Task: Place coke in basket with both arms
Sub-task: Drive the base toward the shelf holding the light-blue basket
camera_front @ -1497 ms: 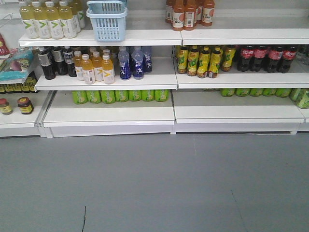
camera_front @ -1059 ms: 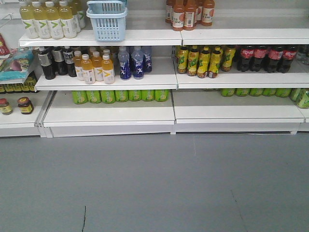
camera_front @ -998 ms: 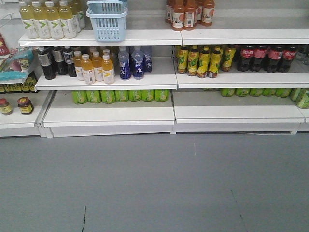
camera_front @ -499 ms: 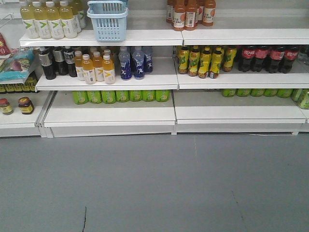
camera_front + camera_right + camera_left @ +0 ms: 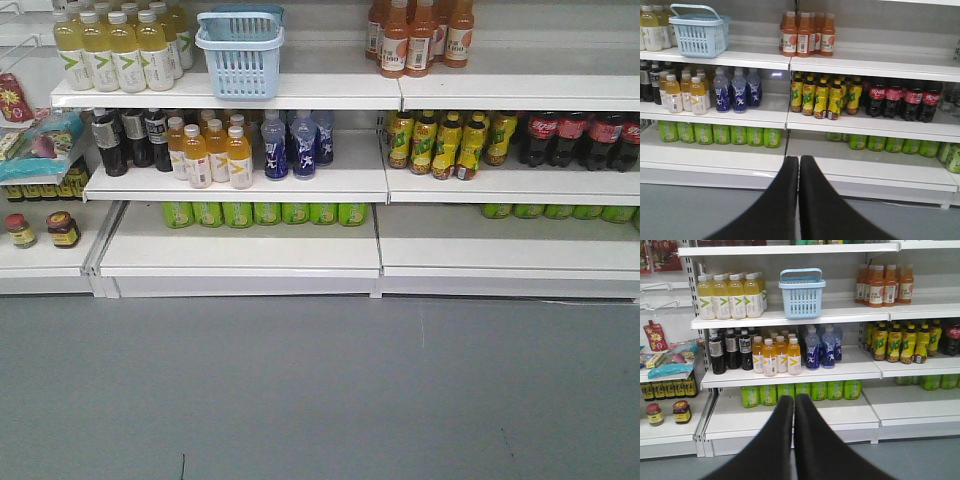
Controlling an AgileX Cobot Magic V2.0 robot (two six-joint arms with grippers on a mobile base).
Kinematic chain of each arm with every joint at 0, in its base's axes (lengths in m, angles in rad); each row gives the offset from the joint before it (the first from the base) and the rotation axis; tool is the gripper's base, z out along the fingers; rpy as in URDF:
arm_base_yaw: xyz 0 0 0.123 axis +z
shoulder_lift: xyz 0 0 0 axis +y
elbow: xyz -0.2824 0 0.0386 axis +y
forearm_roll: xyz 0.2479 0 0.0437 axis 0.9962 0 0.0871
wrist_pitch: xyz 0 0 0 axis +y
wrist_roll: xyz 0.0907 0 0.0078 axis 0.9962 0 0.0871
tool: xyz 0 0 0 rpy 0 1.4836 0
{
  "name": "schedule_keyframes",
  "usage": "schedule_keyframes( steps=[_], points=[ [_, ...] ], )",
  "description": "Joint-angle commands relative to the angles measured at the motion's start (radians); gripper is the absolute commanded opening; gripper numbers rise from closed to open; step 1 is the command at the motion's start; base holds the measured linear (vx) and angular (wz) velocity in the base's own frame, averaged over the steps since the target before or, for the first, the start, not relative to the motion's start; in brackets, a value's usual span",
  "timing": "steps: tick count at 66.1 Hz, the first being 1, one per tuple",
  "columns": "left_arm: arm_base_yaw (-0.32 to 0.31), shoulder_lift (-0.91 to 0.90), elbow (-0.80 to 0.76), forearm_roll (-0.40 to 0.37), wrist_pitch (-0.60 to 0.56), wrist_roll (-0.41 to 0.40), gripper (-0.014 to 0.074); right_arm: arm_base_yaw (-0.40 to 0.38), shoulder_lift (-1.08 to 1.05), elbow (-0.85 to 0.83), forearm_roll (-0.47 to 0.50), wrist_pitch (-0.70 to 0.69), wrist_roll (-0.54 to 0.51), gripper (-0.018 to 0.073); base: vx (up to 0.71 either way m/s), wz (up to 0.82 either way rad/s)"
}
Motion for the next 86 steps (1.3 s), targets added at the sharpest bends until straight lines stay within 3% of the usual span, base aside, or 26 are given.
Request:
schedule_keyframes(
  steps=[1, 86],
  points=[
    [-0.001, -0.017, -0.001, -0.008, -0.066, -0.009, -0.0006, -0.004, -0.019, 0.010, -0.010, -0.076, -0.008, -0.0005, 0.21, 0.01],
    [-0.001, -0.017, -0.001, -0.008, -0.066, -0.009, -0.0006, -0.004, -0.019, 0.010, -0.010, -0.076, -0.008, -0.0005, 0.21, 0.03]
  ],
)
